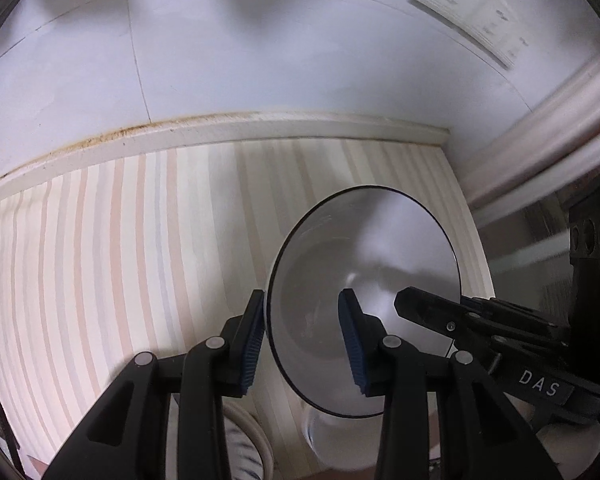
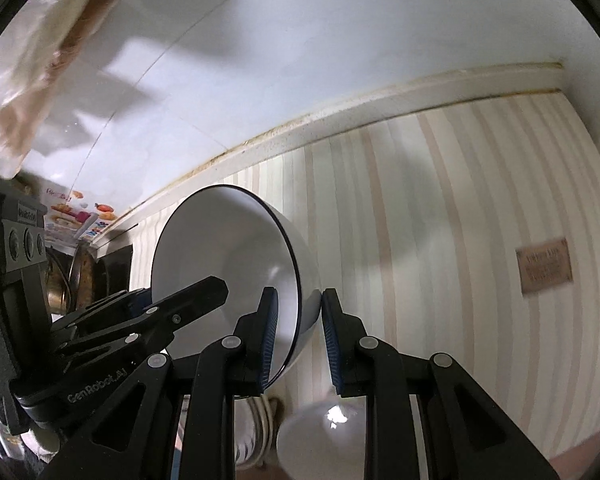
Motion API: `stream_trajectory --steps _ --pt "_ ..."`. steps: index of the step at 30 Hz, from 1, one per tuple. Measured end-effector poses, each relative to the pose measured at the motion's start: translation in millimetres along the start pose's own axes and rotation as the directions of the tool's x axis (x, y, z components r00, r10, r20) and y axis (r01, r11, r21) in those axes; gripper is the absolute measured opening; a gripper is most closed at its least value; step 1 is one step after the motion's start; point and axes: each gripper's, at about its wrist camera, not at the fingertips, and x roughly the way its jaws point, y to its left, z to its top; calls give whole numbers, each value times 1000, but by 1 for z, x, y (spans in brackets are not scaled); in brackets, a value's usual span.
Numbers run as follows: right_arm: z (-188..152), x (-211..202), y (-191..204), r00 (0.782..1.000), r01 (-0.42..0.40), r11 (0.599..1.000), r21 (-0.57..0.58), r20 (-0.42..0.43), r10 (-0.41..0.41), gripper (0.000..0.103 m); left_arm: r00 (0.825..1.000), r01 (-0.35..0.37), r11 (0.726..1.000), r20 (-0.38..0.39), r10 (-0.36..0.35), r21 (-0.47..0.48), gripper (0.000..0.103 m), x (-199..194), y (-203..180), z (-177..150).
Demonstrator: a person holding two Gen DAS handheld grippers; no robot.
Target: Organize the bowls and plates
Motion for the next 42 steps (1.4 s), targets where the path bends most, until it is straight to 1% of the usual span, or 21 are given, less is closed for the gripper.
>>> stream_trajectory --steps 2,5,8,11,17,21,29,33,38,42 --pt "-16 -13 -4 1000 3 1000 10 8 -3 25 1000 5 1000 -9 -5 7 34 0 -5 -11" --pt "-41 -29 -11 1000 9 1000 23 11 -10 24 999 15 1000 -43 -14 24 34 1 -13 -32" --pt "-67 -38 -15 1000 10 999 37 7 -11 24 998 14 999 -64 -12 42 34 5 -19 -50" --pt "-93 -39 -23 1000 16 998 55 -13 -15 24 996 15 998 -89 -10 56 34 11 -25 -66" --pt "-126 -28 -39 998 37 996 86 -51 -33 24 991 6 998 -132 3 65 34 25 -30 -91" --pt "-138 -22 -46 997 45 994 96 -67 -39 25 988 -3 998 -156 14 70 34 33 -33 -101" --pt "-149 -12 -58 995 54 992 113 -87 -44 25 983 -23 996 -177 39 92 34 46 -39 -113" --pt "-150 -10 -63 995 52 991 122 -93 -41 25 984 -44 993 -165 62 112 34 48 -43 -115" --pt "-148 -4 -64 993 59 992 115 -108 -46 24 984 -65 991 -156 84 119 34 51 -45 -118" --pt "-147 -1 -66 993 48 992 117 -113 -34 25 984 -81 990 -151 98 116 34 52 -45 -119"
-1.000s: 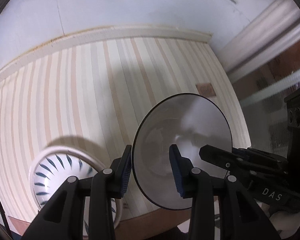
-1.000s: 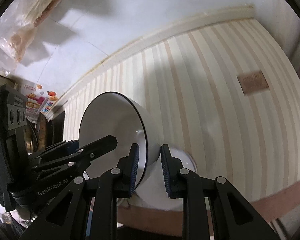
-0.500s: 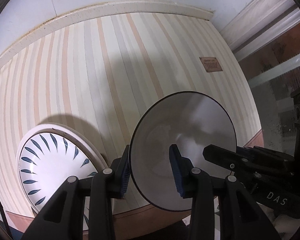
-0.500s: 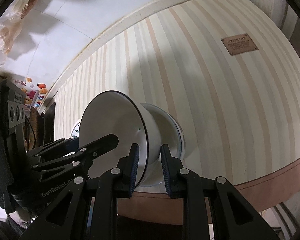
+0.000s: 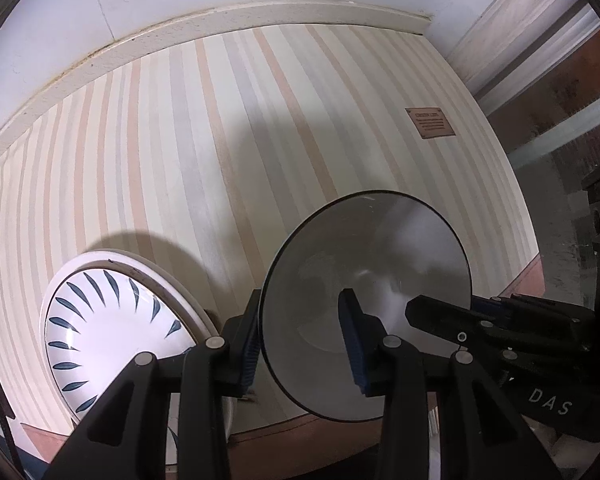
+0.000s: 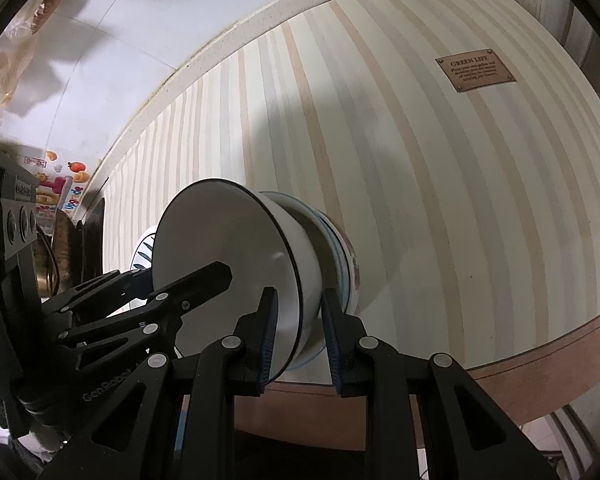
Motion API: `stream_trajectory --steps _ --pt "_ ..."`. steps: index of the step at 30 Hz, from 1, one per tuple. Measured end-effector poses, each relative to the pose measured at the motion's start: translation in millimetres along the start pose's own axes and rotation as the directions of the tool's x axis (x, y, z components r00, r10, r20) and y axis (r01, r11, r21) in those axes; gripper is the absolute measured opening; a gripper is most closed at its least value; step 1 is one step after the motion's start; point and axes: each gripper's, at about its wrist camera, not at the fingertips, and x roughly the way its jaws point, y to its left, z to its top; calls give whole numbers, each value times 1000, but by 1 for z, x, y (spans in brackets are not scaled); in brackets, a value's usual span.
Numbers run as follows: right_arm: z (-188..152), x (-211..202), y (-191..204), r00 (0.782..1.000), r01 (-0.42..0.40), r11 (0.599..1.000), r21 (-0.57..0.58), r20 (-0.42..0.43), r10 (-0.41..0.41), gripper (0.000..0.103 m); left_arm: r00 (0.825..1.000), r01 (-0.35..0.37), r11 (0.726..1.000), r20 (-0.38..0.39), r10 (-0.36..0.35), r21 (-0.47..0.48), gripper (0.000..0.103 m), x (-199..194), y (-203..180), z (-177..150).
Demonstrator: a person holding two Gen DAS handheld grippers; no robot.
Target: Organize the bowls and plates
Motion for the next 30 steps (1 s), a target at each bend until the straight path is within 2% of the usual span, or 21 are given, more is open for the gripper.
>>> stream_trajectory --steps 7,14,15,17,19,21,23,25,27,30 --pt "4 -3 0 1000 12 1000 -2 -7 -12 27 1000 7 1000 -1 -7 -25 34 -2 4 -2" --pt "-3 -21 8 999 31 999 -26 15 -31 30 996 -33 999 86 33 1 35 -40 0 -8" --pt "-5 -26 11 999 39 999 -32 21 -38 33 995 -31 999 97 30 9 35 -47 -1 -9" --pt "-10 -40 19 997 56 997 -49 50 -53 56 993 -19 1000 117 17 14 38 -61 -1 -11" --pt "-15 -53 27 994 79 995 -68 82 -73 72 989 3 1000 147 -6 19 42 -78 1 -16" --pt "-23 -70 38 986 116 989 -92 127 -104 78 981 24 999 191 -28 24 45 -96 3 -20" --pt "-32 -86 48 978 140 985 -103 167 -122 86 969 15 999 248 -22 29 54 -113 4 -25" --pt "-40 -100 55 970 160 981 -105 200 -137 90 952 10 1000 304 -17 24 87 -128 5 -29" --pt "-51 -116 64 958 172 979 -109 250 -140 93 940 27 1000 340 -29 10 89 -142 8 -33" --pt "-64 -135 74 936 219 969 -113 306 -176 96 933 32 999 359 -36 18 96 -157 7 -38"
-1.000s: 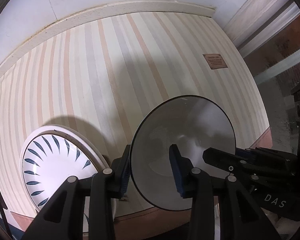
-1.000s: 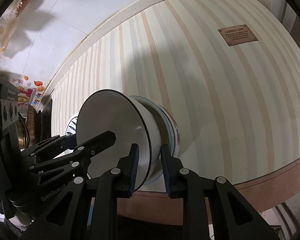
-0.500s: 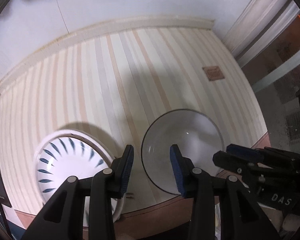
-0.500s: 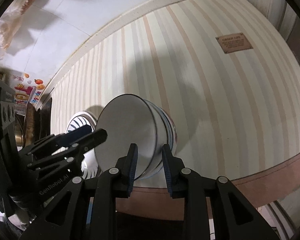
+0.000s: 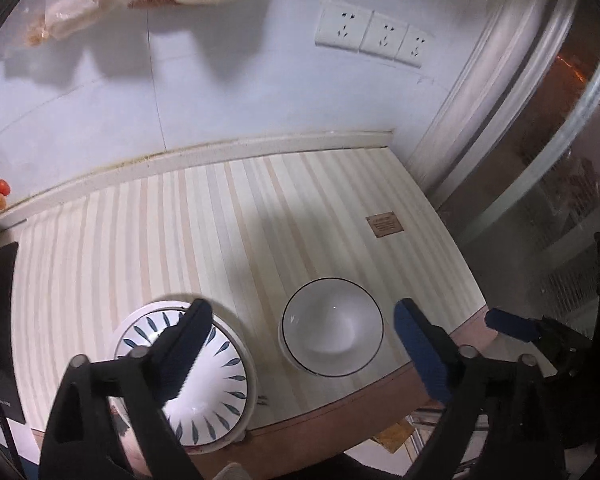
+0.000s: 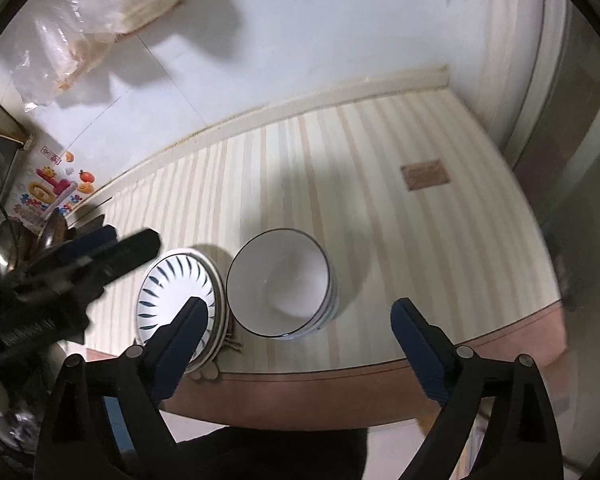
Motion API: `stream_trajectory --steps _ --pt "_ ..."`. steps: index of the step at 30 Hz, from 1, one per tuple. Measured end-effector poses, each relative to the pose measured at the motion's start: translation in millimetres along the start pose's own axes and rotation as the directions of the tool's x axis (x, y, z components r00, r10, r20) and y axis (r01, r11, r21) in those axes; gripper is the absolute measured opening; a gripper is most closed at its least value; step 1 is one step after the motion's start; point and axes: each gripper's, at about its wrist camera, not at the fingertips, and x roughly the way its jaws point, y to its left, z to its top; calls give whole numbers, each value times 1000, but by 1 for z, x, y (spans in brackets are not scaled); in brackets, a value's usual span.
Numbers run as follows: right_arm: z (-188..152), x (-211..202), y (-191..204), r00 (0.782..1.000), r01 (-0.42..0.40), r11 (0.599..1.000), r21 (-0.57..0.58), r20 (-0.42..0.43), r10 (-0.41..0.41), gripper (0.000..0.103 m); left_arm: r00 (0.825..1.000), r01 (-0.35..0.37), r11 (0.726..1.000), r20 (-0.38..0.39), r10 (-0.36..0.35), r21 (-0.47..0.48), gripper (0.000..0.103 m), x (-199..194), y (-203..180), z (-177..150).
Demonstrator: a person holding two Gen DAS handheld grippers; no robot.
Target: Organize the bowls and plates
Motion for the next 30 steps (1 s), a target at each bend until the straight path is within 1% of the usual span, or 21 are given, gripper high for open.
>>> stream_trajectory --steps 4,6,9,11,16,18,20,24,28,30 --pt "-9 -26 9 998 37 999 -3 49 -37 98 1000 21 1000 0 -21 22 96 -19 -6 -4" --pt "-13 -39 16 995 75 997 -15 67 -74 98 1000 28 999 -4 -28 38 96 -28 -8 -7" --pt "-19 -61 22 991 89 996 -15 104 -86 100 999 52 998 -10 -52 39 96 -41 -10 -10" --pt "-22 -73 27 986 117 993 -17 118 -114 101 999 52 997 -5 -52 49 96 -48 -10 -12" --pt "-34 -99 36 981 130 991 -12 145 -127 101 998 61 996 2 -62 57 96 -68 -10 -16" --pt "-35 -103 35 981 127 992 -4 148 -125 101 999 47 997 4 -47 64 96 -70 -10 -17" --pt "-37 -108 33 981 121 993 10 153 -121 101 999 34 997 14 -35 67 96 -71 -12 -19" --pt "-35 -109 26 985 82 996 29 152 -86 101 1000 27 997 8 -28 74 96 -60 -12 -22" --pt "-31 -94 19 991 55 998 17 122 -56 101 1000 2 998 -28 -1 59 96 -33 -4 -19" --pt "-28 -79 12 995 16 1000 20 100 -18 101 999 5 999 -52 -2 46 96 -13 2 -16"
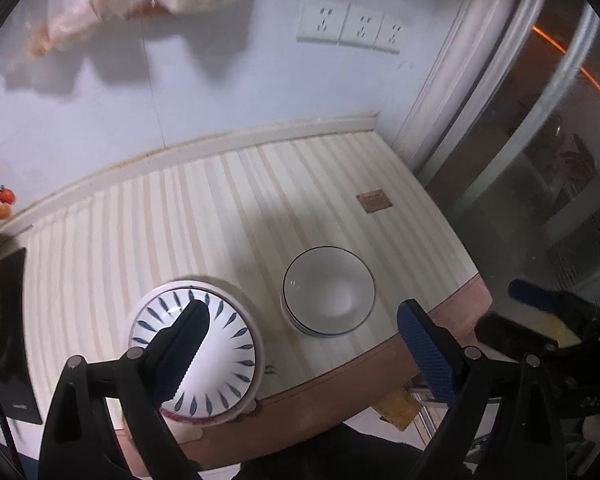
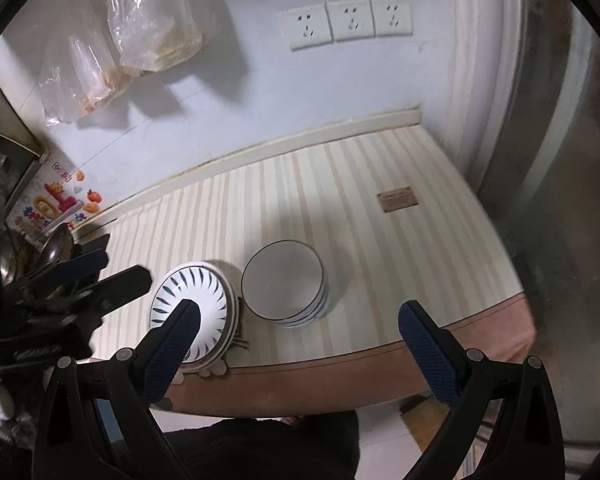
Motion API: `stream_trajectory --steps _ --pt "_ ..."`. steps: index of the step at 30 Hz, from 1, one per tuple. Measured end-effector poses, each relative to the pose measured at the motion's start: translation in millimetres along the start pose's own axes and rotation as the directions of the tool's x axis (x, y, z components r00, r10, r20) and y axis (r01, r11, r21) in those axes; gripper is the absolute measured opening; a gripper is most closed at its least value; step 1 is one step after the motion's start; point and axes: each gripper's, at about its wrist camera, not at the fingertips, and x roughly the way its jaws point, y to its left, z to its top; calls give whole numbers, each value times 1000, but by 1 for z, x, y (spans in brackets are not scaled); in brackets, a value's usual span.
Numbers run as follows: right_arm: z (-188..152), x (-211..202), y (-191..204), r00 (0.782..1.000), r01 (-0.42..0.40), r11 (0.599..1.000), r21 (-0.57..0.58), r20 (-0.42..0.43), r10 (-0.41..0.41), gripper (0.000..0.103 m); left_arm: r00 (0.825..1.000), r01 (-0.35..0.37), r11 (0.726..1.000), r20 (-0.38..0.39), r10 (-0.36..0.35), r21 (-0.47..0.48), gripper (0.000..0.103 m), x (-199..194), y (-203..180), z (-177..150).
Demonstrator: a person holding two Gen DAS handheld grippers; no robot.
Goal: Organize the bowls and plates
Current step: 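Grasp the rim of the bowl stack with both tools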
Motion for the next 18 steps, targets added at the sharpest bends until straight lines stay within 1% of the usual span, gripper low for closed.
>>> stream_trajectory --steps 2,4,6,8,9,11,13,14,15,16,17,18 --pt "1 22 -10 997 -62 998 30 -41 63 101 1000 -7 1000 -30 7 -11 96 21 6 4" --pt "1 50 -20 990 -106 993 56 -90 111 101 997 -3 1000 -81 1 -31 96 47 14 9" --pt "0 78 -34 976 -161 981 106 -130 174 101 993 3 999 -118 -8 -43 96 72 19 13" --pt "-4 112 -51 954 -212 959 186 -173 245 101 988 6 999 -154 -13 -50 96 94 23 16" --pt "-5 126 -58 946 -223 951 212 -187 264 101 984 21 998 -176 -31 -58 94 108 26 18" --pt "-8 157 -71 931 -231 937 263 -221 292 99 969 39 995 -240 -61 -93 90 139 32 21" --pt "-10 184 -81 913 -235 923 305 -256 317 96 952 65 990 -289 -98 -122 80 161 37 21" --pt "-11 197 -85 902 -246 914 324 -270 338 94 944 71 989 -312 -110 -134 79 170 38 21" --pt "-11 207 -88 893 -252 906 341 -279 354 91 931 88 984 -339 -135 -153 79 183 40 21" --pt "-12 220 -91 880 -262 894 362 -289 376 87 924 101 981 -349 -155 -165 79 190 41 21" --pt "-13 231 -94 868 -272 885 378 -299 395 85 918 112 978 -357 -170 -176 79 196 41 21" --pt "-14 239 -96 860 -275 877 393 -307 407 83 909 128 974 -372 -191 -188 78 203 42 20"
